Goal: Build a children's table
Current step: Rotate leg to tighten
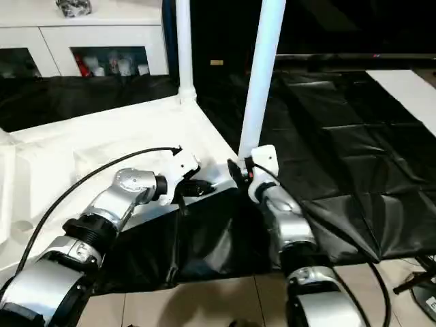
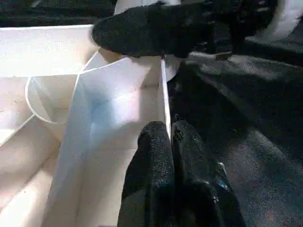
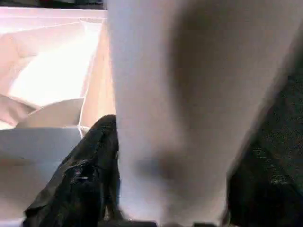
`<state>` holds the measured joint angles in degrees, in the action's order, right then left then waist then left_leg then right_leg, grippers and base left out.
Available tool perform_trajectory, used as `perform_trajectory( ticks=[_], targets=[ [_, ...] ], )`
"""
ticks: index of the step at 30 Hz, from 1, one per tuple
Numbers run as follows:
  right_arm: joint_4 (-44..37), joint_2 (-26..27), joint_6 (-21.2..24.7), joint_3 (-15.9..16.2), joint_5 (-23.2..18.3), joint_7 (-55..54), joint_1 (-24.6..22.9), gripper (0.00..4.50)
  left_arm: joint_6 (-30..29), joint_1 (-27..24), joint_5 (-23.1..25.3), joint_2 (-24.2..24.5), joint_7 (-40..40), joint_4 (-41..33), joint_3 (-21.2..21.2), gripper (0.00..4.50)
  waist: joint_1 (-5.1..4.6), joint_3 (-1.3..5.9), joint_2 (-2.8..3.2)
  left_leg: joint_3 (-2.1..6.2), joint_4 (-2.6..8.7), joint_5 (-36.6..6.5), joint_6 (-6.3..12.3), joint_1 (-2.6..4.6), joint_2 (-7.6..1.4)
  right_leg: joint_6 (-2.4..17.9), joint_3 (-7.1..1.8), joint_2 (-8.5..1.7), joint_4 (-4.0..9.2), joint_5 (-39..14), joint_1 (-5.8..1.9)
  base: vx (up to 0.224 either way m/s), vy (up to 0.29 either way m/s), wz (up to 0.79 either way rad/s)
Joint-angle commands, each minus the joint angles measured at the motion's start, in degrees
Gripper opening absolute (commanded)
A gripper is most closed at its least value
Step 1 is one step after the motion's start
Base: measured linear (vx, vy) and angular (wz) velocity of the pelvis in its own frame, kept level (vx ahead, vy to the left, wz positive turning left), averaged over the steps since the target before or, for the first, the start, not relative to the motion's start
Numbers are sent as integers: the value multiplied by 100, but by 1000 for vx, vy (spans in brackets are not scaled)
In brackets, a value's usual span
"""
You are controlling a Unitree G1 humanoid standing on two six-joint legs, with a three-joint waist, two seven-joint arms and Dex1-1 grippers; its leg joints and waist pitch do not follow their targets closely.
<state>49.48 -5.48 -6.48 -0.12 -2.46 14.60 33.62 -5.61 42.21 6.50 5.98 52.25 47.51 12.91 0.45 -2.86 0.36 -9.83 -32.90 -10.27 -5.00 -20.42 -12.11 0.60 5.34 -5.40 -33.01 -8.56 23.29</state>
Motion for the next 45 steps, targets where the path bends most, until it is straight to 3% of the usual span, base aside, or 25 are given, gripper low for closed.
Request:
perform_trajectory(
  ticks=[1, 4, 9, 15, 17, 18, 22, 26, 27, 31, 38, 42, 44, 45],
  targets=[
    [285, 93, 67, 103, 130, -28, 7, 355, 132, -4, -88, -268, 274, -283, 202, 0, -2, 384, -9, -37, 350, -1545, 350, 4, -56, 1197, -224, -246, 435, -1960, -274, 0, 0, 0],
    [342, 31, -20, 47, 78, 19, 35, 371, 194, 15, -69, -157, 228, -261, 161, 0, 22, 386, -15, -46, 351, -1440, 414, -11, -60, 1304, -231, -230, 385, -1579, -299, 0, 0, 0],
    [100, -258, -168, 137, -103, 926, -75, 381, 417, -6, -104, 149, 503, -262, 133, 0, 25, 381, -27, -42, 345, -1490, 511, -37, -55, 1272, -225, -238, 396, -1689, -322, 0, 0, 0],
    [-466, -779, -166, 472, -352, 2943, -370, 381, 700, 16, -197, 608, 1202, -206, 153, 0, 46, 398, -25, -46, 330, -1347, 631, -32, -78, 1427, -232, -231, 346, -1320, -337, 0, 0, 0],
    [-529, -816, -141, 512, -389, 3130, -401, 381, 746, 21, -207, 639, 1273, -197, 165, 0, 53, 391, -29, -49, 331, -1336, 638, -34, -84, 1461, -230, -227, 338, -1292, -338, 0, 0, 0],
    [-758, -938, 4, 687, -501, 3739, -520, 381, 826, 30, -248, 716, 1522, -174, 196, 0, 64, 391, -32, -53, 328, -1352, 634, -29, -87, 1471, -227, -230, 342, -1349, -337, 0, 0, 0],
    [-1168, -1158, 258, 1026, -658, 4775, -717, 357, 939, 74, -290, 843, 1942, -86, 254, 0, 186, 396, -33, -66, 316, -1185, 689, -40, -114, 1456, -223, -229, 315, -1260, -343, 0, 0, 0],
    [-1269, -1231, 331, 1230, -621, 5249, -729, 337, 1027, 159, -279, 908, 2192, 51, 294, 0, 213, 375, -28, -69, 331, -1359, 535, -22, -119, 1385, -223, -246, 353, -1648, -313, 0, 0, 0],
    [-1269, -1231, 331, 1230, -621, 5249, -729, 314, 1027, 159, -279, 908, 2192, 51, 294, 0, 224, 377, -31, -63, 334, -1403, 497, -20, -116, 1342, -221, -249, 364, -1763, -317, 0, 0, 0],
    [-1417, -1269, 513, 1364, -659, 5652, -744, 291, 1101, 212, -275, 989, 2511, 163, 351, 0, 237, 381, -13, -55, 342, -1404, 456, -19, -120, 1327, -227, -245, 354, -1703, -315, 0, 0, 0],
    [-1530, -1321, 639, 1424, -659, 5856, -790, 268, 1200, 244, -252, 1054, 2682, 289, 375, 0, 290, 385, -7, -61, 338, -1381, 417, -5, -120, 1345, -226, -251, 352, -1679, -314, 0, 0, 0],
    [-1472, -1194, 693, 1230, -643, 5510, -835, 267, 1184, 246, -198, 1015, 2456, 333, 321, 0, 293, 393, -17, -57, 337, -1339, 402, -9, -119, 1339, -225, -248, 341, -1624, -319, 0, 0, 0],
    [-1337, -1053, 664, 1051, -594, 4990, -821, 267, 1094, 258, -150, 944, 2153, 345, 294, 0, 287, 379, -18, -56, 346, -1377, 378, -10, -118, 1309, -224, -254, 352, -1738, -309, 0, 0, 0],
    [-1113, -910, 605, 899, -436, 4244, -753, 267, 1012, 274, -135, 846, 1877, 342, 257, 0, 259, 356, -29, -51, 360, -1500, 300, 0, -111, 1216, -224, -264, 381, -2035, -289, 0, 0, 0]
  ],
)
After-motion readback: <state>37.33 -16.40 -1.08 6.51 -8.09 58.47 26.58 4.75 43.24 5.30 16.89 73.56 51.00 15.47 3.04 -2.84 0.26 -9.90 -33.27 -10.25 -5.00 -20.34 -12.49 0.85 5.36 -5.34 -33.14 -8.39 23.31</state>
